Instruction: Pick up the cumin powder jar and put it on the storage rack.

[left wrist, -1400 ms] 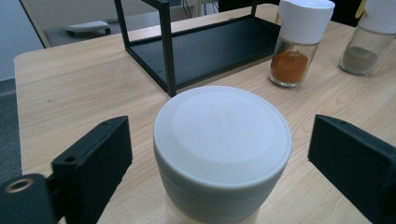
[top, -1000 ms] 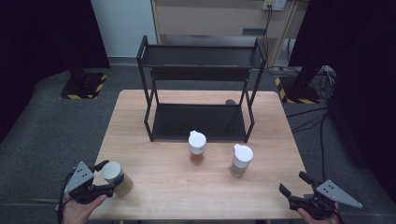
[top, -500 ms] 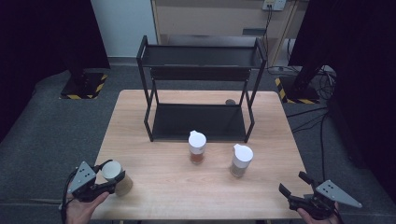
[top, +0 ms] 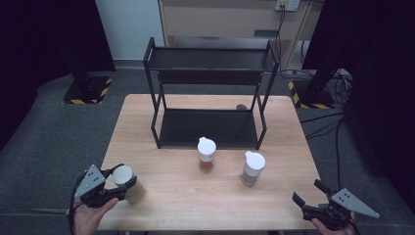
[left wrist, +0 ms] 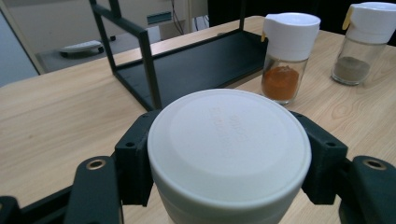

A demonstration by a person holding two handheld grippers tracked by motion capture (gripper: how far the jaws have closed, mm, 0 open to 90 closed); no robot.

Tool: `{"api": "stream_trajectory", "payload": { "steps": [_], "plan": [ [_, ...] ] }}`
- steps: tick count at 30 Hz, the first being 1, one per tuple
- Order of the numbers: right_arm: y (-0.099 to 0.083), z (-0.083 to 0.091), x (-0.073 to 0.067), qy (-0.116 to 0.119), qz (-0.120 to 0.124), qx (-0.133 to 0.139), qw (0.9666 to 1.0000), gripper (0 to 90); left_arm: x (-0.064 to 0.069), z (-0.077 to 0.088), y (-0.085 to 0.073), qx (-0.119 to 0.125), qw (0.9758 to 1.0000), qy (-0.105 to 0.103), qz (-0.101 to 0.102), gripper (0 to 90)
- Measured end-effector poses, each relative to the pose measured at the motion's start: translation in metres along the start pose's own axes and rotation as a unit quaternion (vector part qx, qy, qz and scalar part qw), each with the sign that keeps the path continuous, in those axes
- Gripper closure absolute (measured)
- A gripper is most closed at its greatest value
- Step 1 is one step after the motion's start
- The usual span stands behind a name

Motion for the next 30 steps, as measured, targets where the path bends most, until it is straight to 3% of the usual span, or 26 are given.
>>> {"api": "stream_trajectory", "payload": {
  "steps": [7,12,30],
  "plan": [
    [-0.001,0.001,-0.001,-0.005,-0.002,0.007,1.0000,2.8,0.003,-0.015,0.020,0.002,0.9998,-0.016,-0.013,32.7],
    [-0.001,0.000,0.001,0.005,-0.004,0.006,1.0000,3.8,0.007,-0.026,0.034,0.004,0.9993,-0.030,-0.022,32.7],
    [-0.002,0.000,0.000,0.005,-0.002,0.008,1.0000,1.0,0.015,-0.064,0.077,0.002,0.9979,-0.056,-0.032,32.8]
  ]
}}
Point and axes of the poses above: each handheld gripper's, and its own axes: z roughly backward along the jaws, y roughly out of its top, x roughly to its right, the point moved 1 cm from there along -z, roughly forward along the jaws, and after that the axes turned 15 degrees about y, right-handed, at the moved point
